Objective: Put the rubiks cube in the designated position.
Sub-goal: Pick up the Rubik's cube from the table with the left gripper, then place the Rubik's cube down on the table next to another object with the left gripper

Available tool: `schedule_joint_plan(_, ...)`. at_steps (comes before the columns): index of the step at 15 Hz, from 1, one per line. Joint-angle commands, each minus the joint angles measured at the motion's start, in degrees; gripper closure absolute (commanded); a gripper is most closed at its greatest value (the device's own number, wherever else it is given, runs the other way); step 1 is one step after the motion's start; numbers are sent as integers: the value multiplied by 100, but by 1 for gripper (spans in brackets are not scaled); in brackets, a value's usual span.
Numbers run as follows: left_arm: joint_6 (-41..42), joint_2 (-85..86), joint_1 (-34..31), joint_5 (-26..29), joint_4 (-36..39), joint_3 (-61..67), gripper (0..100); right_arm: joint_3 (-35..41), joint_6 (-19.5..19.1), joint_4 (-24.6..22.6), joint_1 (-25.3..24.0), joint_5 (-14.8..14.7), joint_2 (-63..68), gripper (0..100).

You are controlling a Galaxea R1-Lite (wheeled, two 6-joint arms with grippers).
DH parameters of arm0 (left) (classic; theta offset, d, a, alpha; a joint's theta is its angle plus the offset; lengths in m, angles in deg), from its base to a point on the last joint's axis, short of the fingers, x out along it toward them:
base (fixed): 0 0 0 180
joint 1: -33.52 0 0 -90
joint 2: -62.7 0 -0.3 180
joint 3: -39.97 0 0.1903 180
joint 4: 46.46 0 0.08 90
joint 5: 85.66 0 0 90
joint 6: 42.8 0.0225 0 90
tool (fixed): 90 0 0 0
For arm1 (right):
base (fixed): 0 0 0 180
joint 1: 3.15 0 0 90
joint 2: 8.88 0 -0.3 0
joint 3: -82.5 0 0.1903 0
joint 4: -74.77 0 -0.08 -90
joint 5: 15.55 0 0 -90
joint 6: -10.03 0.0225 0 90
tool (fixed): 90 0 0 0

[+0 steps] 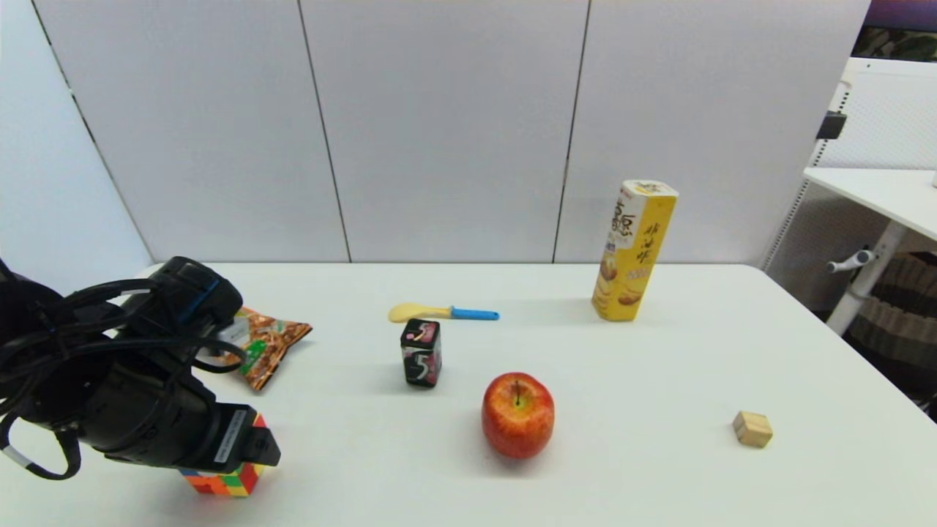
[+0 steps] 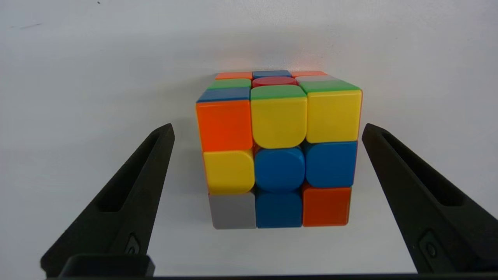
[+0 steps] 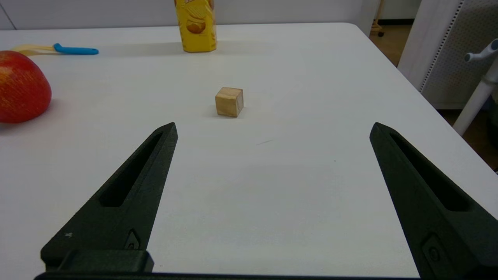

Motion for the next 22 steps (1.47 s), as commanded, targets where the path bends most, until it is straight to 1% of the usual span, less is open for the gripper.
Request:
schedule_joint_plan(1,-10,-148,8,-9,-13,-1,0,1,1,-2,-2,-2,7,0)
schedule_joint_plan(5,-19,-209,8,0,-13,17,0,1,1,-2,-2,-2,7,0)
schedule_joint_plan(6,-19,-201,8,9,-13,43,100,1,1,-2,-2,-2,7,0)
schedule_joint_plan(12,-2,-174,8,27,-4,52,100,1,1,-2,-2,-2,7,0)
schedule_joint_plan(14,42,-78,60,18,93,-142,100,1,1,-2,-2,-2,7,0)
schedule_joint_plan(17,271,98,377,18,251,-941,100,1,1,-2,-2,-2,7,0)
schedule_joint_plan(19,842,19,473,18,251,-1794,100,1,1,-2,-2,-2,7,0)
schedule_joint_plan(20,1370,-245,465,27,260,-2444,100,1,1,-2,-2,-2,7,0)
schedule_joint_plan(21,1677,-526,465,44,260,-3033,100,1,1,-2,-2,-2,7,0)
schedule_joint_plan(22,1818,-842,473,62,260,-3561,100,1,1,-2,-2,-2,7,0)
